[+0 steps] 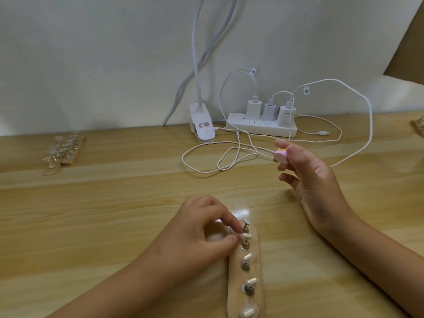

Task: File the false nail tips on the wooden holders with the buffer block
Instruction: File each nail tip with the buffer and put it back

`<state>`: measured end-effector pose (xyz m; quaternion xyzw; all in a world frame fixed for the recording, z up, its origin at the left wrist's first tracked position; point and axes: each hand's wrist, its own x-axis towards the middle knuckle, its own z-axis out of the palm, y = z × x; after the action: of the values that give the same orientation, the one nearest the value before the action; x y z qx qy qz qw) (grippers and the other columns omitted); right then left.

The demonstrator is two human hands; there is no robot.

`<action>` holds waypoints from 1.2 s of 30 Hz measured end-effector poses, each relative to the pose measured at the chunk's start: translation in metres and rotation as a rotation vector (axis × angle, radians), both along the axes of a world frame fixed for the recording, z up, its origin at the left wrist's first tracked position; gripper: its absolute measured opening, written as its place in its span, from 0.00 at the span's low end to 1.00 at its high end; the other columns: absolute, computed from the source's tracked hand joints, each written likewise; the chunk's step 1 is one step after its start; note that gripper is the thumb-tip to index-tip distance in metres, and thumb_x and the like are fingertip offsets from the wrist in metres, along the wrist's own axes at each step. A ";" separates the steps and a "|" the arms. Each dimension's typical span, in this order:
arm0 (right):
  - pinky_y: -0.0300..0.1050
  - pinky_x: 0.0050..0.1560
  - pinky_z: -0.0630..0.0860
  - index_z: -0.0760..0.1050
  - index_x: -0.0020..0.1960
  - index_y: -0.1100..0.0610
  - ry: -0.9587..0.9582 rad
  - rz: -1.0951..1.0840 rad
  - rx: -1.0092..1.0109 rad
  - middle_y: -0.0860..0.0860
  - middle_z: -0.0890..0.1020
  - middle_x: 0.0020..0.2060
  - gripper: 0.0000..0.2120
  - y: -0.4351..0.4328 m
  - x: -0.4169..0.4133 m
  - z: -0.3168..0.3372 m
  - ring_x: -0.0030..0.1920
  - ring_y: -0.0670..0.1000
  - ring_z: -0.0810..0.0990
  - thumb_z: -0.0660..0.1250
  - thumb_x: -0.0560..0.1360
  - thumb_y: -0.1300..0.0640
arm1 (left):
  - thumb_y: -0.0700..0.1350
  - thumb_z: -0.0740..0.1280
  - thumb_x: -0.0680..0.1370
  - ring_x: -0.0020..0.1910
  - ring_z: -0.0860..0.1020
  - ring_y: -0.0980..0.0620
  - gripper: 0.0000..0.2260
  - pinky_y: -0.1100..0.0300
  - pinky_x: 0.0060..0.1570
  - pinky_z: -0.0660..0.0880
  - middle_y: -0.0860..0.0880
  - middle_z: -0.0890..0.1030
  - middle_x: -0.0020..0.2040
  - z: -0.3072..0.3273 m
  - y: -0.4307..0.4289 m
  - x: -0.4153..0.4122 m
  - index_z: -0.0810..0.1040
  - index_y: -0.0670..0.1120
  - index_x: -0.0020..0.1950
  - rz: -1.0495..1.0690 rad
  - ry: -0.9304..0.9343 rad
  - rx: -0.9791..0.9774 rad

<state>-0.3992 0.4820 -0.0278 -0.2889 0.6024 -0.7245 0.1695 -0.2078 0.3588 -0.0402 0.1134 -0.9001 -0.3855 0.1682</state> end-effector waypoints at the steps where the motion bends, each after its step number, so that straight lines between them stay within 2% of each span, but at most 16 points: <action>1: 0.38 0.46 0.74 0.84 0.53 0.47 0.001 0.014 0.005 0.43 0.83 0.45 0.31 0.000 0.000 0.000 0.43 0.40 0.77 0.73 0.59 0.28 | 0.55 0.71 0.68 0.56 0.70 0.63 0.08 0.75 0.48 0.63 0.63 0.77 0.48 0.000 0.001 0.000 0.81 0.61 0.46 -0.012 -0.020 -0.010; 4: 0.35 0.44 0.76 0.86 0.45 0.48 -0.103 0.090 -0.018 0.45 0.82 0.44 0.31 -0.002 0.001 -0.001 0.41 0.40 0.77 0.74 0.54 0.25 | 0.54 0.76 0.68 0.57 0.70 0.62 0.09 0.76 0.49 0.63 0.63 0.76 0.48 0.000 0.002 0.000 0.81 0.62 0.46 -0.018 -0.044 -0.002; 7: 0.35 0.40 0.78 0.87 0.48 0.54 -0.424 0.224 -0.063 0.48 0.79 0.40 0.29 -0.005 0.004 0.000 0.37 0.42 0.77 0.72 0.62 0.31 | 0.53 0.77 0.68 0.54 0.70 0.64 0.07 0.76 0.47 0.62 0.64 0.75 0.47 0.002 0.001 -0.003 0.81 0.64 0.41 -0.005 -0.044 0.057; 9: 0.36 0.39 0.79 0.87 0.49 0.56 -0.614 0.319 -0.058 0.50 0.79 0.39 0.26 -0.006 0.004 0.001 0.36 0.44 0.77 0.68 0.67 0.35 | 0.52 0.77 0.68 0.48 0.70 0.66 0.07 0.75 0.43 0.62 0.66 0.73 0.43 0.003 0.001 -0.004 0.82 0.63 0.38 0.016 -0.048 0.126; 12: 0.37 0.40 0.80 0.86 0.51 0.58 -0.741 0.402 -0.081 0.51 0.81 0.40 0.26 -0.005 0.001 0.002 0.37 0.45 0.77 0.67 0.70 0.36 | 0.50 0.77 0.68 0.41 0.68 0.67 0.06 0.73 0.39 0.63 0.66 0.71 0.41 0.003 0.001 -0.005 0.84 0.62 0.38 0.035 -0.060 0.176; 17: 0.37 0.41 0.80 0.85 0.54 0.60 -0.818 0.410 -0.130 0.50 0.81 0.41 0.26 -0.005 -0.006 0.001 0.38 0.45 0.78 0.69 0.70 0.38 | 0.51 0.77 0.68 0.41 0.69 0.66 0.06 0.72 0.40 0.64 0.64 0.73 0.42 0.002 0.002 -0.004 0.82 0.62 0.37 0.037 -0.063 0.178; 22: 0.37 0.42 0.80 0.85 0.54 0.59 -0.827 0.424 -0.136 0.51 0.81 0.42 0.26 -0.005 -0.007 0.000 0.38 0.45 0.78 0.69 0.70 0.39 | 0.53 0.77 0.68 0.48 0.70 0.63 0.08 0.72 0.42 0.64 0.61 0.76 0.44 0.001 0.003 -0.004 0.81 0.65 0.38 0.016 -0.043 0.111; 25: 0.37 0.42 0.80 0.85 0.54 0.59 -0.826 0.435 -0.143 0.51 0.82 0.42 0.26 -0.005 -0.007 0.000 0.38 0.45 0.78 0.69 0.70 0.39 | 0.56 0.76 0.67 0.49 0.71 0.63 0.07 0.73 0.43 0.63 0.61 0.77 0.45 0.001 0.003 -0.003 0.81 0.65 0.41 0.007 -0.046 0.082; 28: 0.37 0.42 0.80 0.85 0.54 0.58 -0.820 0.446 -0.145 0.51 0.82 0.42 0.25 -0.005 -0.006 0.001 0.39 0.45 0.78 0.69 0.70 0.39 | 0.59 0.75 0.65 0.52 0.70 0.62 0.11 0.73 0.45 0.63 0.62 0.76 0.47 -0.002 0.003 -0.004 0.79 0.65 0.45 -0.008 -0.066 0.022; 30: 0.39 0.42 0.80 0.86 0.52 0.56 -0.811 0.449 -0.140 0.51 0.82 0.42 0.24 -0.006 -0.005 0.002 0.38 0.46 0.79 0.68 0.70 0.38 | 0.58 0.76 0.65 0.54 0.69 0.63 0.11 0.75 0.46 0.62 0.63 0.75 0.49 -0.002 0.003 -0.005 0.79 0.66 0.45 -0.002 -0.059 0.024; 33: 0.40 0.40 0.81 0.87 0.46 0.55 -0.806 0.461 -0.148 0.52 0.81 0.41 0.22 -0.005 -0.003 0.002 0.37 0.47 0.79 0.69 0.70 0.37 | 0.56 0.78 0.65 0.51 0.69 0.65 0.09 0.75 0.44 0.61 0.65 0.75 0.46 -0.002 0.002 -0.006 0.80 0.65 0.40 -0.001 -0.050 0.093; 36: 0.41 0.41 0.82 0.86 0.46 0.58 -0.813 0.541 -0.181 0.55 0.81 0.42 0.22 -0.004 0.000 0.004 0.37 0.48 0.81 0.77 0.63 0.41 | 0.61 0.76 0.61 0.44 0.70 0.64 0.09 0.73 0.41 0.63 0.64 0.76 0.42 -0.002 -0.001 -0.006 0.81 0.62 0.37 0.001 -0.029 0.198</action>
<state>-0.3994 0.4777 -0.0238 -0.1426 0.3255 -0.7581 0.5468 -0.2136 0.3580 -0.0427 0.1356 -0.8598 -0.4710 0.1435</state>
